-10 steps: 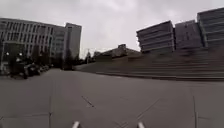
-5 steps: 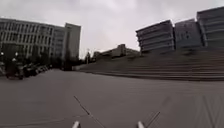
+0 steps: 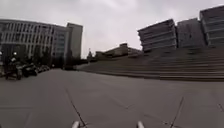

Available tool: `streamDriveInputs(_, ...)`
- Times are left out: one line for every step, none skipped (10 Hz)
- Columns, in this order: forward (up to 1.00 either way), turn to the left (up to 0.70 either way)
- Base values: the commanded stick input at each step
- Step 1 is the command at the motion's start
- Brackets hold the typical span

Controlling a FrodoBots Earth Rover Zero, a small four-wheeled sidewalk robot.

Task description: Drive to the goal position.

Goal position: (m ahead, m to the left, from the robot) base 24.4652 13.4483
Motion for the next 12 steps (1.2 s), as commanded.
streamDriveInputs(0.6, 0.15)
streamDriveInputs(0.6, 0.15)
streamDriveInputs(0.6, 0.15)
streamDriveInputs(0.6, 0.15)
streamDriveInputs(0.6, 0.15)
streamDriveInputs(0.6, 0.15)
streamDriveInputs(0.6, 0.15)
streamDriveInputs(0.6, 0.15)
streamDriveInputs(0.6, 0.15)
streamDriveInputs(0.6, 0.15)
streamDriveInputs(0.6, 0.15)
streamDriveInputs(0.6, 0.11)
